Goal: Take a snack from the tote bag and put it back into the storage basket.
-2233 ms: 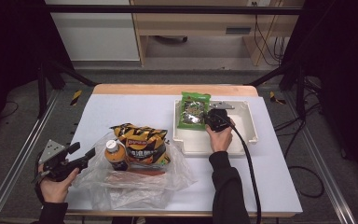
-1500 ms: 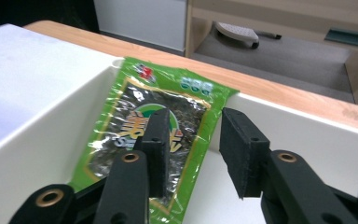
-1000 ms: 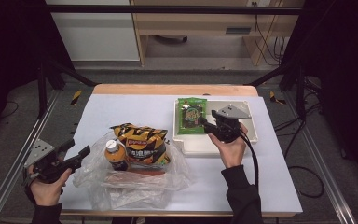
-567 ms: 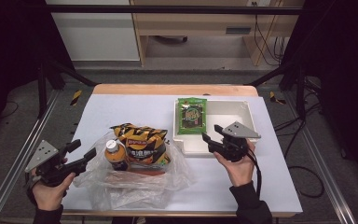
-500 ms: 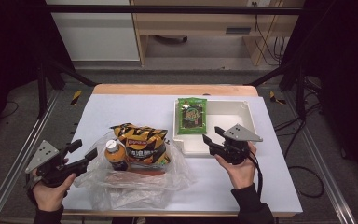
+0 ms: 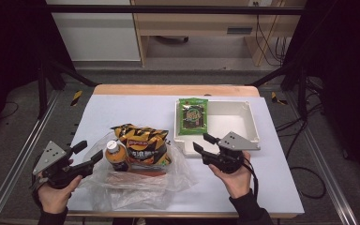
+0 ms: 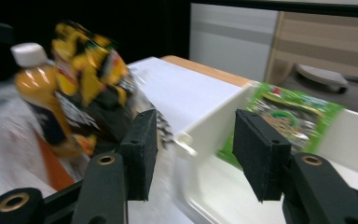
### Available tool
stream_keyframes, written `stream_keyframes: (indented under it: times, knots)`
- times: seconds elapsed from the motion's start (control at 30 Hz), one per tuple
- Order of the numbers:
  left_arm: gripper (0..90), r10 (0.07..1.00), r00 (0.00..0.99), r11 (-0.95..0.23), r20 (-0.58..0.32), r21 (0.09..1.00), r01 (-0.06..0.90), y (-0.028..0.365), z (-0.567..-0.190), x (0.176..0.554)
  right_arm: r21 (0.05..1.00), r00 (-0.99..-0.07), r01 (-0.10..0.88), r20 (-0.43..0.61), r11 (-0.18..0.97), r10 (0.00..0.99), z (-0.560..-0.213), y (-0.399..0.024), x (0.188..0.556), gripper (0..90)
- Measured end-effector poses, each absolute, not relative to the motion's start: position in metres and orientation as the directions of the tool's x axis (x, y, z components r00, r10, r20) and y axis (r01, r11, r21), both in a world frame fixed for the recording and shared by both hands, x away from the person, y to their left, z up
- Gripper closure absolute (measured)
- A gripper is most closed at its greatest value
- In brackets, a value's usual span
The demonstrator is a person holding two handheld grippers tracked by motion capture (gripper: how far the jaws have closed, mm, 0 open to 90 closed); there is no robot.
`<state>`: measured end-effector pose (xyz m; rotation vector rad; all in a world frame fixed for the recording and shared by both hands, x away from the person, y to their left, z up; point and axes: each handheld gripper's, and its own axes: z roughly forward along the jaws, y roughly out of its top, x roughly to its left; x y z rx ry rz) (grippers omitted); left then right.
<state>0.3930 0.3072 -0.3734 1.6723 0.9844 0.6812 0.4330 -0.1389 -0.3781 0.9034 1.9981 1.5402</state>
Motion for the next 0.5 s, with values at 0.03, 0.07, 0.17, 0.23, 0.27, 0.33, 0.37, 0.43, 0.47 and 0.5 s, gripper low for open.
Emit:
stream_keyframes:
  times: [0.03,0.07,0.17,0.23,0.27,0.33,0.37,0.43,0.47,0.5]
  knots:
    - [30.3,0.864,0.503,-0.131,-0.028,0.952,0.278,0.307,-0.373,0.393,0.962,-0.689,0.222,0.041,0.157,0.724,-0.376,-0.134,0.433,49.3]
    - [30.3,0.869,0.494,-0.126,-0.032,0.951,0.282,0.309,-0.375,0.394,0.961,-0.698,0.226,0.046,0.159,0.715,-0.374,-0.128,0.434,48.4]
    - [30.3,0.877,0.480,-0.115,-0.040,0.950,0.290,0.314,-0.378,0.397,0.956,-0.730,0.240,0.065,0.167,0.680,-0.369,-0.109,0.437,45.1]
    - [30.3,0.879,0.475,-0.107,-0.048,0.950,0.294,0.315,-0.379,0.398,0.956,-0.737,0.239,0.066,0.169,0.673,-0.368,-0.103,0.438,44.2]
    - [30.3,0.884,0.464,-0.103,-0.052,0.948,0.301,0.318,-0.382,0.401,0.957,-0.754,0.235,0.067,0.172,0.653,-0.366,-0.091,0.439,42.3]
    - [30.3,0.888,0.455,-0.091,-0.064,0.946,0.310,0.322,-0.385,0.403,0.955,-0.764,0.235,0.068,0.179,0.642,-0.364,-0.080,0.440,38.9]
    - [30.3,0.890,0.452,-0.089,-0.066,0.946,0.312,0.324,-0.387,0.404,0.955,-0.768,0.234,0.067,0.181,0.637,-0.364,-0.075,0.440,37.9]
    - [30.3,0.894,0.444,-0.087,-0.068,0.944,0.319,0.326,-0.389,0.406,0.953,-0.775,0.238,0.070,0.188,0.628,-0.362,-0.067,0.441,36.9]
    - [30.3,0.895,0.441,-0.085,-0.070,0.943,0.322,0.327,-0.391,0.407,0.952,-0.778,0.234,0.062,0.197,0.625,-0.362,-0.064,0.441,35.9]
    - [30.3,0.895,0.439,-0.082,-0.073,0.942,0.325,0.329,-0.392,0.408,0.952,-0.780,0.234,0.063,0.196,0.622,-0.362,-0.061,0.441,35.3]
